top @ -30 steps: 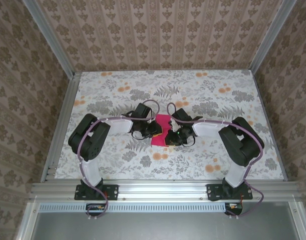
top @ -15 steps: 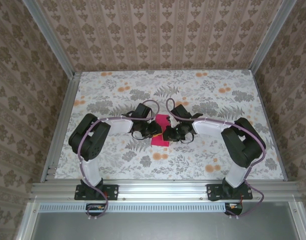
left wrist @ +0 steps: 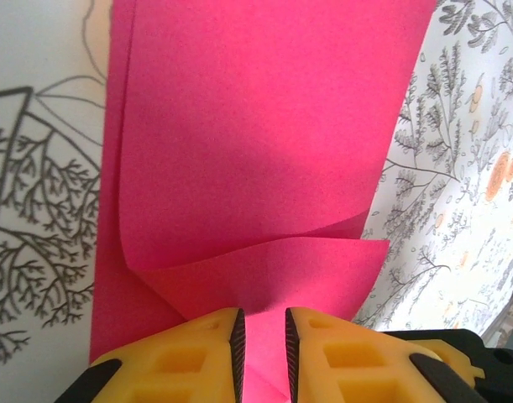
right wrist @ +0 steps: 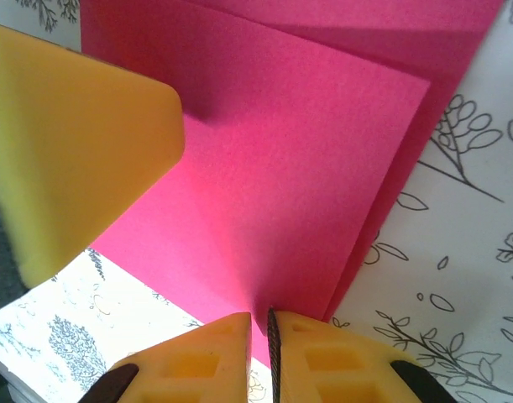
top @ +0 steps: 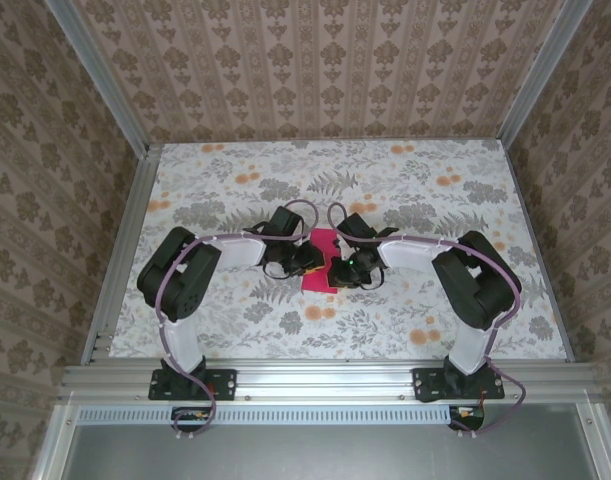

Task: Fold a paper plane with a square sheet of paper (pick it up from the middle)
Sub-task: Fold the triangle a second time at the center of the table.

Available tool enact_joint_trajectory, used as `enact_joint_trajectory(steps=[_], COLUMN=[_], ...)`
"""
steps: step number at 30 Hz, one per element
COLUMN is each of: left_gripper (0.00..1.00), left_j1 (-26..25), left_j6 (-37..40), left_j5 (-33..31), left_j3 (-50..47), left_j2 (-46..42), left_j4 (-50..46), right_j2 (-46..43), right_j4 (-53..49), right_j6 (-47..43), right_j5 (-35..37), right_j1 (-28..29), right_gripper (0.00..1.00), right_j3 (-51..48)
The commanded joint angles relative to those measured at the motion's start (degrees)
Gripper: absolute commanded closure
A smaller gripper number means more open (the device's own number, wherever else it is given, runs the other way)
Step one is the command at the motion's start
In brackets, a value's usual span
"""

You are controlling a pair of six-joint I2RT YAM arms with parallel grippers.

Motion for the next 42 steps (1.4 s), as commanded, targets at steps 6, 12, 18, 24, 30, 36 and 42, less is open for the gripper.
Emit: enact_joint_trajectory(steps=[6,12,18,24,30,36,42], left_gripper=[0.74,0.76,0.79,0.81,0.81,0.81,0.80], left_j1=[0.14,-1.38,-2.71,-2.76,-2.86,-2.23,0.46], left_j6=[-2.31,-2.39,-3.40,-4.63,-7.38,-7.24,-4.63], left_j5=[3.36,4.33,4.77,4.40,2.90,0.44,-0.38], left_j3=[-0.88,-1.70,-2.12,-2.77,-4.79,-4.59,-3.70], left_j2=[-1.46,-1.97,-0.46,0.18,0.18,0.80,0.89], left_j4=[5.47,5.06,4.67,4.30,5.69,4.90,3.16], right_j2=[1.25,1.99,2.40,3.01,3.05,3.34,3.78], right_j4=[-3.12,-3.80,-4.96,-5.83,-6.10,-6.26,-7.42], right_j6=[-0.17,0.31,0.41,0.95,1.73,1.44,0.85], right_j5=[2.26,3.02,4.31,5.60,6.73,7.57,9.72], right_j1=[0.34,0.26,0.26,0.26,0.27,0.34,0.36], right_gripper=[0.84,0.87,0.89,0.90,0.91,0.91,0.92], right_j3=[0.14,0.57,0.75,0.80,0.29,-0.75,-2.32])
